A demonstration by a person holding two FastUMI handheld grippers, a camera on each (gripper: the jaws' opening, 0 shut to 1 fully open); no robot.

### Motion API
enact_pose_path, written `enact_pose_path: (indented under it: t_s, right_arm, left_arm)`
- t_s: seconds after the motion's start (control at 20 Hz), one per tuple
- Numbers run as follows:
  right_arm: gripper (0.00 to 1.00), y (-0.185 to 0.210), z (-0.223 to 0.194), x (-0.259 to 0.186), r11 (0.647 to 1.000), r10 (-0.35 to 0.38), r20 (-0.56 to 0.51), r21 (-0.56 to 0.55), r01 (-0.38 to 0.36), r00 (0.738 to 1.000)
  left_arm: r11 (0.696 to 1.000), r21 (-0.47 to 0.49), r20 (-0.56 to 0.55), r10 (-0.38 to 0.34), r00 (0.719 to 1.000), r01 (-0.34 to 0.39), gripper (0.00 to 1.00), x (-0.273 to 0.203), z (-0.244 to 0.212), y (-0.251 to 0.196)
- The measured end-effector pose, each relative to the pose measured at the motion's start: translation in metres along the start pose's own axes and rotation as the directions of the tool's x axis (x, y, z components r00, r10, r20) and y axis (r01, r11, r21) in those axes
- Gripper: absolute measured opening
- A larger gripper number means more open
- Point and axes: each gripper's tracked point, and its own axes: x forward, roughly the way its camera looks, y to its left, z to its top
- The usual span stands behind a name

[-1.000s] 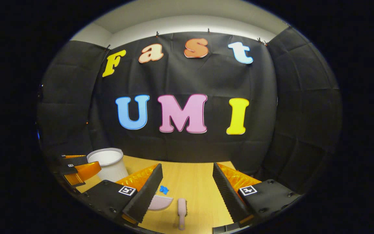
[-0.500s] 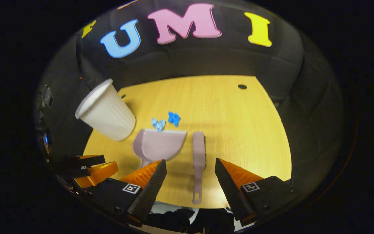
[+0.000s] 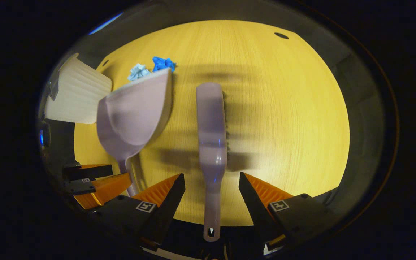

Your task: Pick up the small broom and dustpan from the desktop, sweep the trash into the dustpan with the broom, and then empty the trash into the garbage bin.

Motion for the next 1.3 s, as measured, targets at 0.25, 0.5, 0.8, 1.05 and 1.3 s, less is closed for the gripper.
enact_pose_path:
  t_s: [0.25, 0.5, 0.8, 1.05, 1.3]
  right_arm:
    - [0.97, 0.012, 0.000, -0.003, 0.998, 0.055, -0.006, 0.001, -0.055, 0.998]
    - [0.97, 0.011, 0.006, -0.004, 0.997, 0.067, -0.004, 0.039, -0.067, 0.998]
    - [0.96, -0.001, 0.009, 0.012, 0.999, -0.001, -0.045, 0.043, 0.003, 0.999]
    - [0.75, 0.004, 0.002, 0.025, 0.999, -0.036, -0.106, 0.026, 0.039, 0.994]
    - [0.28, 0.015, -0.003, 0.033, 0.999, -0.023, -0.140, -0.033, 0.019, 0.990]
  left_arm:
    - [0.993, -0.065, -0.005, -0.095, 0.996, 0.094, 0.81, -0.039, 0.010, -0.014]
    - [0.963, -0.186, -0.009, -0.200, 0.980, 0.195, 0.85, -0.040, 0.022, -0.036]
    - [0.966, -0.227, -0.075, -0.142, 0.987, 0.122, 0.82, 0.009, 0.040, -0.046]
    - [0.982, -0.185, -0.130, -0.073, 0.989, 0.048, 0.75, 0.031, 0.044, -0.039]
    - [0.989, -0.145, -0.190, -0.024, 0.981, -0.004, 0.35, 0.037, 0.031, -0.022]
